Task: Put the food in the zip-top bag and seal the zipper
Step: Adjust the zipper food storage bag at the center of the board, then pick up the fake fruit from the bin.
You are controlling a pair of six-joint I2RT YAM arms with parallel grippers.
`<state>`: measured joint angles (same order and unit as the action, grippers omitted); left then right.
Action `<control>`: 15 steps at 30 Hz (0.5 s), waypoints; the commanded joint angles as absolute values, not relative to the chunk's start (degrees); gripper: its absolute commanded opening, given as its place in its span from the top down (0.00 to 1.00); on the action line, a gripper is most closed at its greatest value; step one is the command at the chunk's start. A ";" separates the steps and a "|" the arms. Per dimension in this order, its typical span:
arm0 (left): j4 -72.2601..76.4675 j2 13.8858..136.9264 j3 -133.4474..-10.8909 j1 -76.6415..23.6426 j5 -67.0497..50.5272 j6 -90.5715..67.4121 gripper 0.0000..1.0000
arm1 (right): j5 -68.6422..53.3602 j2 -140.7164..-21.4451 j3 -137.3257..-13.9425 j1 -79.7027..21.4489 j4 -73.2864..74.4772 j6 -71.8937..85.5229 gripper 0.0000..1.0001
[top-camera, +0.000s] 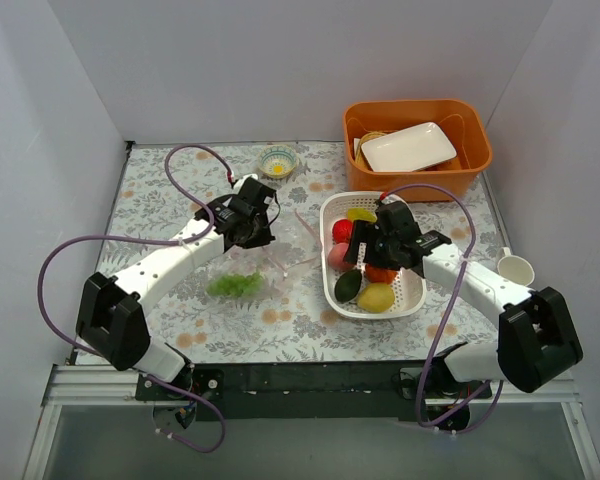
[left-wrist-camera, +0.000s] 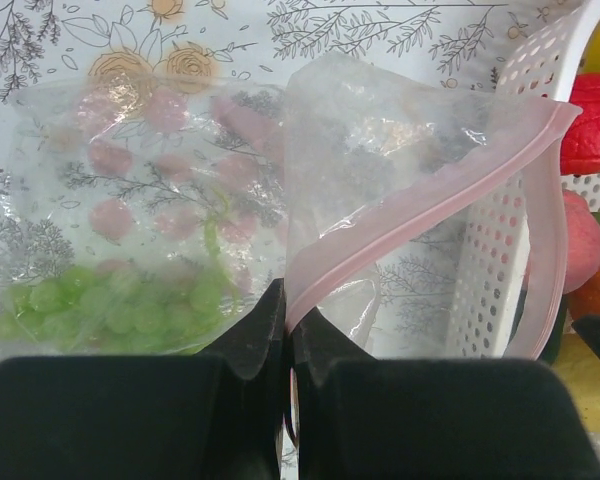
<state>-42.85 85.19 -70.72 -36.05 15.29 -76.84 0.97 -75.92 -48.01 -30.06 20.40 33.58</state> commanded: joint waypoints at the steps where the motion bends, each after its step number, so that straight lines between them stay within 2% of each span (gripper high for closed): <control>1: -44.21 80.60 -69.00 -35.77 17.76 -76.29 1.00 | 0.44 -78.39 -47.81 -29.62 16.27 33.93 0.08; 9: -47.72 77.44 -66.27 -35.77 21.71 -73.57 1.00 | -4.22 -87.00 -52.46 -29.09 14.68 32.96 0.09; 15: -47.99 75.94 -67.76 -35.77 20.40 -72.78 1.00 | -5.54 -88.77 -52.56 -29.09 12.58 32.78 0.10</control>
